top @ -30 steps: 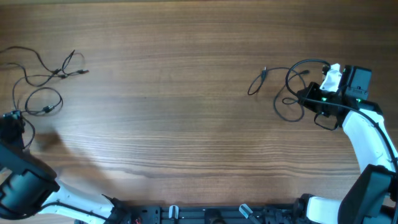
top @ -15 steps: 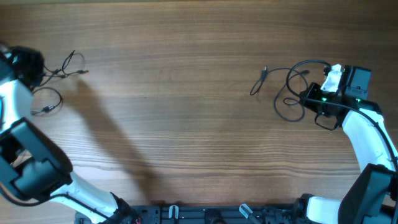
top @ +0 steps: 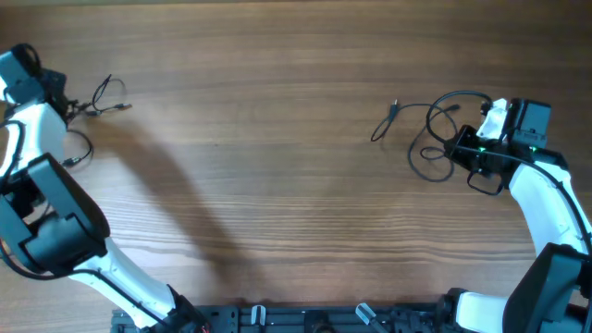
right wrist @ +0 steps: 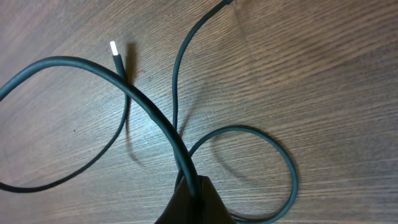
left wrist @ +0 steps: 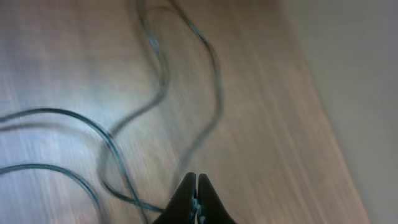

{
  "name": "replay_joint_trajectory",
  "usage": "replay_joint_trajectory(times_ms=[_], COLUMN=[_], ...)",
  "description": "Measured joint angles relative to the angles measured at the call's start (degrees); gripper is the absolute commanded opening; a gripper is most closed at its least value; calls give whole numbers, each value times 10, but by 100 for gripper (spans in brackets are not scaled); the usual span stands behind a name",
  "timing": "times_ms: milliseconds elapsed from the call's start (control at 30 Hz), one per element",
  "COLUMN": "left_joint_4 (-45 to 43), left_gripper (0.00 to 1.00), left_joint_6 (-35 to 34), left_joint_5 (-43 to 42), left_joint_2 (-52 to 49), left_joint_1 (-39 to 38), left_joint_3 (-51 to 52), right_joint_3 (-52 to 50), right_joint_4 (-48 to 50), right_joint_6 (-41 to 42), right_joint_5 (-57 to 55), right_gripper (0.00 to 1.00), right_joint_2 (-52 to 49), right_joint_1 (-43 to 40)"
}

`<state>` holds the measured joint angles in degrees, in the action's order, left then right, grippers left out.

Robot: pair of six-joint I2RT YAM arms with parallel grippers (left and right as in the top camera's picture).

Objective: Untangle cables

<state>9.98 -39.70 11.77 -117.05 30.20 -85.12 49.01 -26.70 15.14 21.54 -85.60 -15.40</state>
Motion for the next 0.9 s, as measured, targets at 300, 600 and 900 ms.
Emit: replay_joint_trajectory(times_ms=[300, 600, 900], left_joint_4=[60, 64, -37], left_gripper=[4, 4, 4], left_joint_6=[0, 0, -14], left_joint_5=[8, 8, -59], left_joint_2=[-28, -50, -50], left_joint_1=[36, 37, 37], left_joint_3=[-15, -15, -24], right_joint_3=[0, 0, 0], right_joint_4=[-3, -11, -23], right_joint_6=[15, 15, 15], right_joint_5=[0, 0, 0], right_gripper=[5, 5, 5], right_joint_2=[0, 0, 0], right_joint_1=[0, 0, 0])
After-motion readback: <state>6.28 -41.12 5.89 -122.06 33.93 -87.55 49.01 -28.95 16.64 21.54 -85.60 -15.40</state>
